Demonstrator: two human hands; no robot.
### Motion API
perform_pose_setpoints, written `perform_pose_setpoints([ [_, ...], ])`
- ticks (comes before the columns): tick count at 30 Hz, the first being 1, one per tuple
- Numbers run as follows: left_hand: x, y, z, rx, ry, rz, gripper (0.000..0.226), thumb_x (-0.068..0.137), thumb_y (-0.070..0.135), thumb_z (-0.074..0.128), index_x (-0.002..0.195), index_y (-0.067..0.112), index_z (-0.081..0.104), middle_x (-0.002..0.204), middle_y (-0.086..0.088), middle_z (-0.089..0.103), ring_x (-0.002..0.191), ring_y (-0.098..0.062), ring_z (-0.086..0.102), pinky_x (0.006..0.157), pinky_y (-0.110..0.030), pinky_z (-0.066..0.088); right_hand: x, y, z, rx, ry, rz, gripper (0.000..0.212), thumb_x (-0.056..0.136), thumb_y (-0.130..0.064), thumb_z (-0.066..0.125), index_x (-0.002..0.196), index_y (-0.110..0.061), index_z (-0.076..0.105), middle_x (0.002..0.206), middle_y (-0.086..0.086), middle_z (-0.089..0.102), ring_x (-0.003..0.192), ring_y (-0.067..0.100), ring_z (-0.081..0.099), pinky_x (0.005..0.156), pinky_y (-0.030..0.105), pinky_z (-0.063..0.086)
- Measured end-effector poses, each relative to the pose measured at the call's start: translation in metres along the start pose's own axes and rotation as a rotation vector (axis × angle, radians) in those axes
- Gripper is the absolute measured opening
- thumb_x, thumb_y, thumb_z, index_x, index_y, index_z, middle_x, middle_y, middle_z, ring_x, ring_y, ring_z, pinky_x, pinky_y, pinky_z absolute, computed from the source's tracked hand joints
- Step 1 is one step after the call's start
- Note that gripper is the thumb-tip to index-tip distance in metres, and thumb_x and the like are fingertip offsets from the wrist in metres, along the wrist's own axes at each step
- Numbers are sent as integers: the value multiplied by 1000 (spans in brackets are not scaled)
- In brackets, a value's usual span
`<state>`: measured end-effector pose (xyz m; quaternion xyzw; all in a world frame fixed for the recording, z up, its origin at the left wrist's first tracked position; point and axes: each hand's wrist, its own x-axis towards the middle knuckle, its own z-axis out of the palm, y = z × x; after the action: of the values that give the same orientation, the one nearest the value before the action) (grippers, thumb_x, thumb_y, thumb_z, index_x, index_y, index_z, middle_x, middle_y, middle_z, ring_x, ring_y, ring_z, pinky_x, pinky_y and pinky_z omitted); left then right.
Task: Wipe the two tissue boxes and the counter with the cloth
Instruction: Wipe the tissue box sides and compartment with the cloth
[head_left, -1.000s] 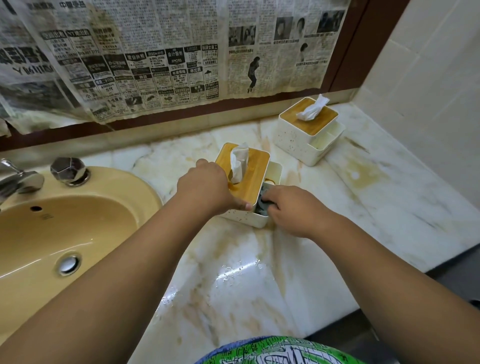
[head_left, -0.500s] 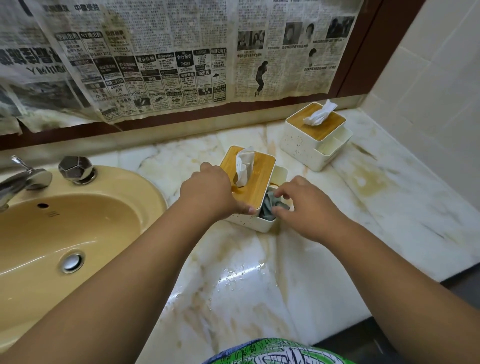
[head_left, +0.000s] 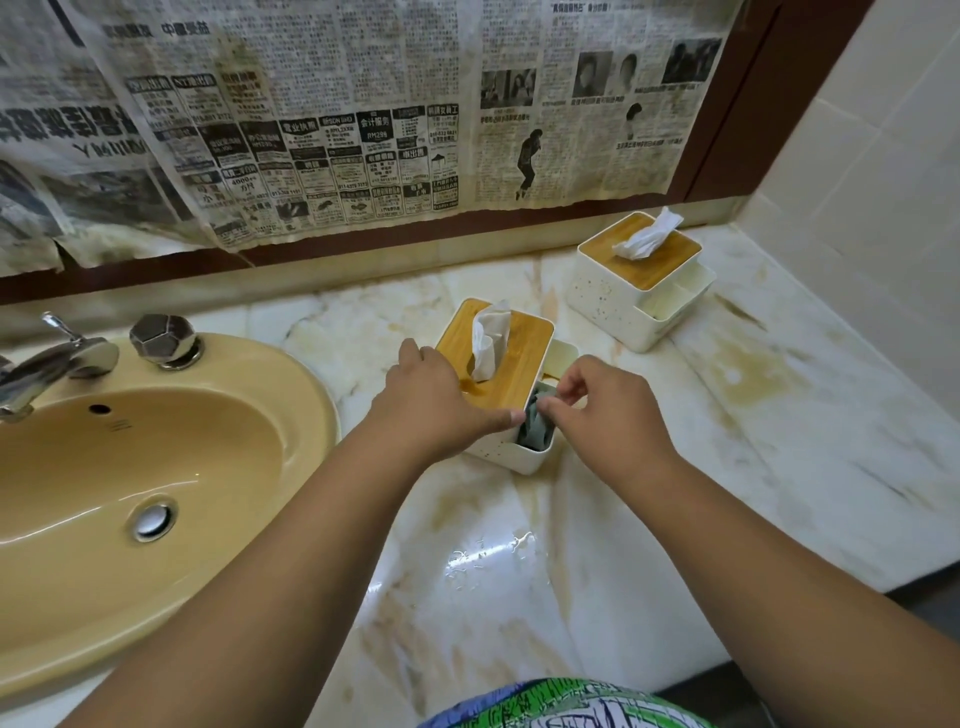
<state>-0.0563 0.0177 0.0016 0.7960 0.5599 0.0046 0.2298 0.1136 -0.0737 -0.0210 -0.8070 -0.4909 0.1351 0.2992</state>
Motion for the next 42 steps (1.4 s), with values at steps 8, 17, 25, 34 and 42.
perform_pose_setpoints([
  [8, 2, 7, 14, -28, 27, 39, 126, 62, 81, 70, 152, 3, 26, 163, -16, 16, 151, -30, 16, 119, -43, 29, 12, 0, 11, -311, -217, -175, 30, 88, -55, 63, 105, -33, 73, 89, -2, 66, 95, 25, 58, 68, 31, 42],
  [17, 3, -1, 11, -42, 1, 93, 132, 69, 73, 73, 159, 8, 1, 167, -13, 0, 154, -28, 7, 123, -41, 21, 28, -7, 18, -427, -285, -101, 17, 82, -36, 71, 96, -28, 74, 65, -7, 46, 66, 21, 53, 47, 24, 28],
  [25, 0, -5, 16, -40, 21, 136, 129, 76, 73, 66, 159, 8, -8, 167, -12, -9, 155, -24, -7, 125, -35, 6, 36, -10, 10, -398, -418, -103, 11, 77, -33, 76, 84, -25, 75, 63, -5, 54, 65, 21, 58, 50, 24, 35],
  [34, 2, -6, 16, -58, 19, 124, 132, 74, 73, 69, 158, 8, -10, 168, -10, -8, 155, -20, -7, 125, -35, 8, 33, -15, 5, -502, -423, -92, 26, 80, -31, 75, 68, -25, 52, 69, -3, 49, 62, 19, 50, 47, 24, 28],
  [42, -2, -4, 15, -80, 28, 114, 132, 74, 71, 71, 158, 9, -10, 168, -8, -8, 155, -21, -5, 124, -34, 10, 20, -21, 18, -469, -336, -94, 9, 79, -24, 66, 78, -16, 62, 66, -1, 48, 66, 28, 55, 52, 25, 34],
])
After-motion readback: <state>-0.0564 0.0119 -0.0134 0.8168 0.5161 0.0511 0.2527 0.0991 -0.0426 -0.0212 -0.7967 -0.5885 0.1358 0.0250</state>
